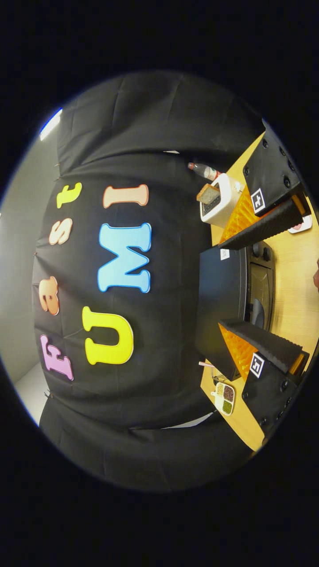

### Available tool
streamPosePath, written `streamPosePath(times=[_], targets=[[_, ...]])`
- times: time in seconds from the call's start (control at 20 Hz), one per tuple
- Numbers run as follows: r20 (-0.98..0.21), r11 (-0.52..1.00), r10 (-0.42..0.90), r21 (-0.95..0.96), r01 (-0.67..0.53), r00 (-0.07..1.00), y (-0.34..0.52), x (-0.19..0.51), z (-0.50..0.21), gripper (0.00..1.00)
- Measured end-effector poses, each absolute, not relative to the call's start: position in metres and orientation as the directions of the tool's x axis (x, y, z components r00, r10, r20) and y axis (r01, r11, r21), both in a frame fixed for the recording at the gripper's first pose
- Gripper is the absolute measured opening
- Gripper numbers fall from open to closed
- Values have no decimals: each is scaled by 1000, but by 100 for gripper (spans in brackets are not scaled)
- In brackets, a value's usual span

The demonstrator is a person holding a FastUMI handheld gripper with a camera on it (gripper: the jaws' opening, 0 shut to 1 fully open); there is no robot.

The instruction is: Open the toaster oven, put the food inside, and close the toaster oven door.

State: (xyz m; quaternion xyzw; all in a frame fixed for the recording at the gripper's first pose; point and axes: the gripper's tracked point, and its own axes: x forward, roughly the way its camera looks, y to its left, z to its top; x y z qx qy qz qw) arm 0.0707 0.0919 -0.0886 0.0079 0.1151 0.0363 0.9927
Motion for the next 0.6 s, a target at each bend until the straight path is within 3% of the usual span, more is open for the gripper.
streamPosePath(times=[0.6], targets=[[-368, 991, 125, 7, -131, 922, 145, 107, -164, 99]])
